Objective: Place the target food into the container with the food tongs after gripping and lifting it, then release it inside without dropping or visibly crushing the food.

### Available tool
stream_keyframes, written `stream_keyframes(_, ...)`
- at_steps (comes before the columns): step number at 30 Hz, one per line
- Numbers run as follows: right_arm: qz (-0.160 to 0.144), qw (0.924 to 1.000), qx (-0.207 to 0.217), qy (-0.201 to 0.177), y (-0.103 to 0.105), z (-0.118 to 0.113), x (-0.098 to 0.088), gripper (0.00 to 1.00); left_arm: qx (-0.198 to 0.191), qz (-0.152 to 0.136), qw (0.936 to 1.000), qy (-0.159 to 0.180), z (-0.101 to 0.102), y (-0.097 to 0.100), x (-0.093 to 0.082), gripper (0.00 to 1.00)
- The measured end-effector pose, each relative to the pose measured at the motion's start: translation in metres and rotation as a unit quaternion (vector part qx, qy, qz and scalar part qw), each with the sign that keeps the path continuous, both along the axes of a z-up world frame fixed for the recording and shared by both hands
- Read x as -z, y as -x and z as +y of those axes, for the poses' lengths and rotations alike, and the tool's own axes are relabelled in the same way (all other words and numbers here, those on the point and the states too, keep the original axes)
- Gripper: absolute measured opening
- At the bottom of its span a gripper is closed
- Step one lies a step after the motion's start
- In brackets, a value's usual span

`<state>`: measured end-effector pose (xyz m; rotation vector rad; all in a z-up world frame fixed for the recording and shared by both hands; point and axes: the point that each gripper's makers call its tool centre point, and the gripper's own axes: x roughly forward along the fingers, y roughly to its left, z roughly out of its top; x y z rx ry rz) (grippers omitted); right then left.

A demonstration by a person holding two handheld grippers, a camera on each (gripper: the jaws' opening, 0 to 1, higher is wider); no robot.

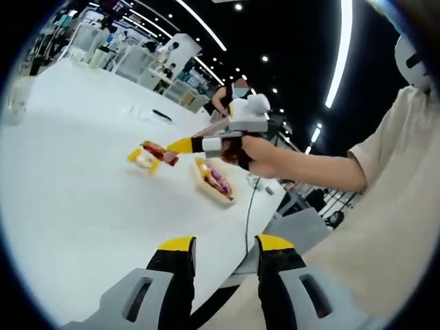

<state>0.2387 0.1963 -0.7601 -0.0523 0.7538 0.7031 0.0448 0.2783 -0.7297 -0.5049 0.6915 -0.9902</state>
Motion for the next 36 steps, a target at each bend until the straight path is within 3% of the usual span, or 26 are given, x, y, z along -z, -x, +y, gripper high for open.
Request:
stream_keyframes(8,-0.004,0.9990,0.029,-0.034,0.009,-0.029,-0.021,0.22,0.009,-0.007,0.9999,0.001,-0.003,0.000,-0.003,0.33)
stream_keyframes(20,-0.020,0.9989,0.042,-0.008,0.026,-0.064,-0.033,0.21,0.021,-0.012,0.9997,0.002,-0.008,0.002,-0.005,0.33)
stream_keyframes(23,-0.009,0.9990,0.042,0.012,0.030,-0.068,-0.019,0.22,0.022,-0.011,0.9997,0.002,-0.010,0.003,-0.005,0.33)
stream_keyframes(30,0.028,0.9965,0.061,0.049,0.045,-0.070,0.037,0.23,0.021,-0.008,0.9997,-0.001,-0.009,0.006,-0.004,0.33)
stream_keyframes(36,0.032,0.9928,0.089,0.074,0.046,-0.077,0.057,0.24,0.017,0.001,0.9998,-0.006,-0.006,0.009,0.001,0.33)
